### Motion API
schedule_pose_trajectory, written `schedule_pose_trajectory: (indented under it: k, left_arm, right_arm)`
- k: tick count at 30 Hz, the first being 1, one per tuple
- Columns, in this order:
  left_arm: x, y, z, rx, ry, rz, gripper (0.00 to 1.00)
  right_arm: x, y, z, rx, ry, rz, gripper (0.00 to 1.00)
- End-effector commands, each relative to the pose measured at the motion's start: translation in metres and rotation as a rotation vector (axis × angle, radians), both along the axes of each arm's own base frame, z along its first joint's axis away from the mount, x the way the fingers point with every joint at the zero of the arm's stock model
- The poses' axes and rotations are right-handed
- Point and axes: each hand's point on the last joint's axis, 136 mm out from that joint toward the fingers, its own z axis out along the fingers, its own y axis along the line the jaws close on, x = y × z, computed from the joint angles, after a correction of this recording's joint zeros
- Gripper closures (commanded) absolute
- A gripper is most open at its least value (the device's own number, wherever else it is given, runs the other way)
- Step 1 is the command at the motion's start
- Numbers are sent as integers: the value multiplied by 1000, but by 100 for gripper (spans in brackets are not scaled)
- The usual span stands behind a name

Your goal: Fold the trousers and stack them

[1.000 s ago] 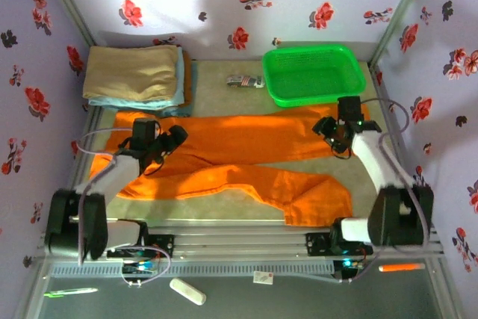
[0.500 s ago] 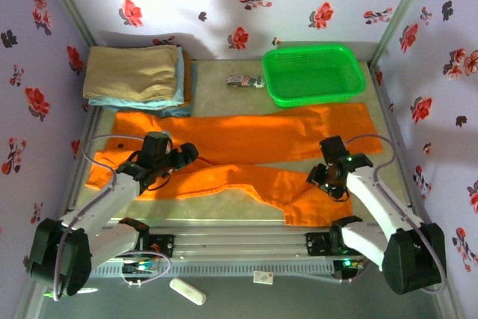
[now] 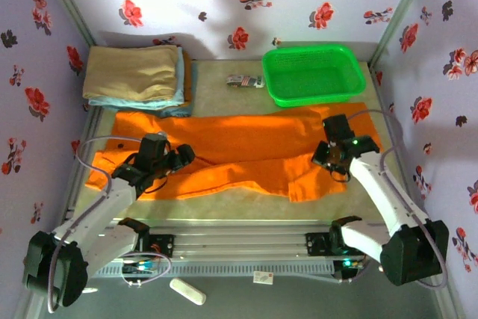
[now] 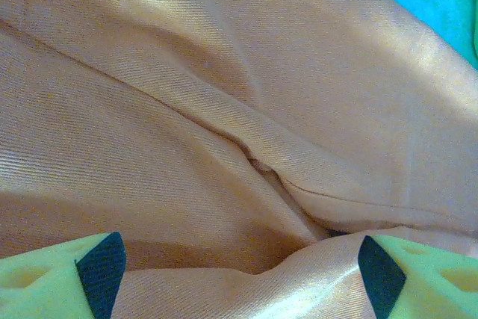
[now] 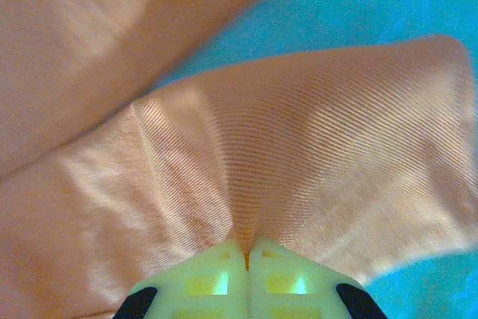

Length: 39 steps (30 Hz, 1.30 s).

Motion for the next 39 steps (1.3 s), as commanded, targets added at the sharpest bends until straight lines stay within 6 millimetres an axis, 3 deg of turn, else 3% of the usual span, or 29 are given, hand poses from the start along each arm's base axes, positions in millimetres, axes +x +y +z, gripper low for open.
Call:
schedule_pose_trajectory:
  k: [1,6,9,11,15,18,20,21,25,28,33,39]
  left_arm:
    - [6,1,18,11,-38,9,15]
    - [5,8,33,30,-73,26,16]
    - [3,14,37,34,-94,49,16]
    - [2,16,37,32,-102,62,16]
    - [3,16,31,31,-94,68,16]
    - [4,14,24,34,-73,67,15]
    - [4,14,22,38,-66,63,14]
    - [5,14,21,39,-63,62,14]
    - [3,14,17,46,-50,57,12]
    - [3,13,12,41,-45,60,12]
    - [5,7,0,18,-25,55,12]
    - [9,1,-5,-1,-12,47,12]
  right_arm:
    - [34,-13,41,-88,-128,-22,100]
    - [75,-18,70,15,-214,-52,100]
    - [88,-22,83,65,-263,-83,100]
    - [91,-28,79,74,-248,-115,100]
    - [101,-29,53,102,-178,-124,99]
    - [113,-27,32,118,-124,-135,75]
    - [118,-30,27,112,-97,-148,55]
    - [119,-31,30,108,-98,-153,51]
    - [109,-17,43,117,-148,-121,41]
    - [81,2,33,89,-127,-68,40]
    - [37,40,-15,59,0,55,45]
    - [31,52,-68,28,126,119,52]
